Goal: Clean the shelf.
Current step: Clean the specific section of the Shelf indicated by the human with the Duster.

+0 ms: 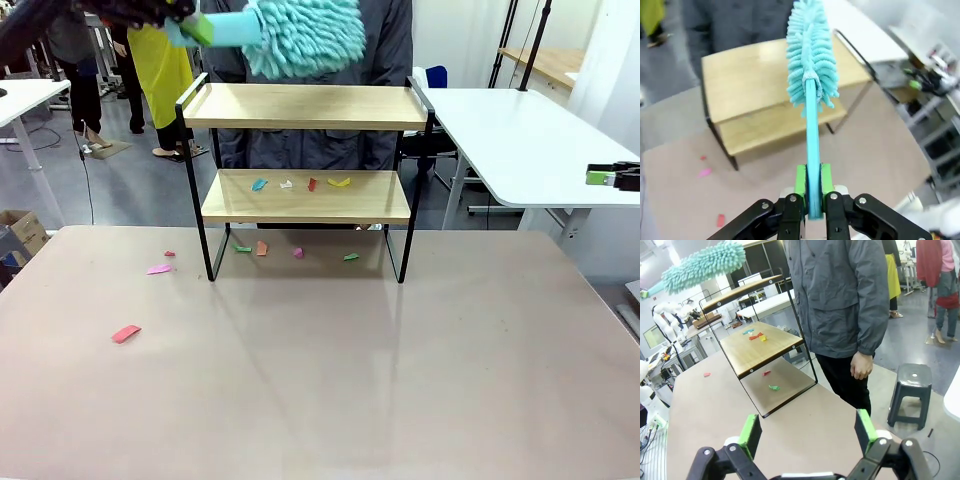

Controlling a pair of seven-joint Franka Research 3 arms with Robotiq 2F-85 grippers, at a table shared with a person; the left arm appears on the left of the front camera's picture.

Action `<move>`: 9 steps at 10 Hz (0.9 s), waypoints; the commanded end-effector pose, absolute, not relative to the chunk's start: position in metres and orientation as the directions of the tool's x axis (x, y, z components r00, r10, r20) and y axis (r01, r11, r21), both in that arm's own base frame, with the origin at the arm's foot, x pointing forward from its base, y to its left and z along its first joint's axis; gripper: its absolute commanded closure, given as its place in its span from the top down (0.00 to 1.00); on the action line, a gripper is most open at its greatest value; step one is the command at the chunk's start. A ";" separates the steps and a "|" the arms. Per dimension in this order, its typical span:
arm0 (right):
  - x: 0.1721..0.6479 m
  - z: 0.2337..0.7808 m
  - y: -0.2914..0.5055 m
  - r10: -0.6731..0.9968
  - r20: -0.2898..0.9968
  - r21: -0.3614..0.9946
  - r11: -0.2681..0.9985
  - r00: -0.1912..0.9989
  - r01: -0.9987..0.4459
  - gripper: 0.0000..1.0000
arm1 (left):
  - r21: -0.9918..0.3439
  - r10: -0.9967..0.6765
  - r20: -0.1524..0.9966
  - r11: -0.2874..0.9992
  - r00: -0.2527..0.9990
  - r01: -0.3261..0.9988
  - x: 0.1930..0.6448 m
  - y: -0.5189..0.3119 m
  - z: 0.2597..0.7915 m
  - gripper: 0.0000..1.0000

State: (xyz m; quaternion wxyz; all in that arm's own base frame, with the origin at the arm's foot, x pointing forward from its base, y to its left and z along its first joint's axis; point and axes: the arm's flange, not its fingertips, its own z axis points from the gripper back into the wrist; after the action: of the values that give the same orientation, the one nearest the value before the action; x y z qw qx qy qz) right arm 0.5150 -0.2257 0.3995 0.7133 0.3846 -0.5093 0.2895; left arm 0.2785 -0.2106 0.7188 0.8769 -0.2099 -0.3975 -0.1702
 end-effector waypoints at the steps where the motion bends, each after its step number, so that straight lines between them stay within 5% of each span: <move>1: 0.515 0.402 -0.224 0.024 0.950 0.249 0.541 0.310 -0.804 1.00 | -0.168 -0.300 0.718 0.801 0.628 0.575 0.269 -0.178 0.713 0.14; 5: 0.515 0.402 -0.224 0.024 0.950 0.249 0.541 0.310 -0.804 1.00 | -0.159 -0.521 0.658 0.609 0.543 0.777 0.257 -0.138 0.694 0.14; 9: 0.515 0.402 -0.224 0.024 0.950 0.249 0.541 0.310 -0.804 1.00 | -0.007 -0.741 0.541 0.469 0.398 0.883 0.237 -0.123 0.658 0.14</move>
State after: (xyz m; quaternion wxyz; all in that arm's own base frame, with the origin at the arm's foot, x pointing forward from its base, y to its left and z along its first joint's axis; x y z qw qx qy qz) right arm 0.5150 -0.2257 0.3995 0.7133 0.3846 -0.5093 0.2895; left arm 0.2437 -0.1267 0.6651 0.8357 -0.1760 -0.2435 -0.4598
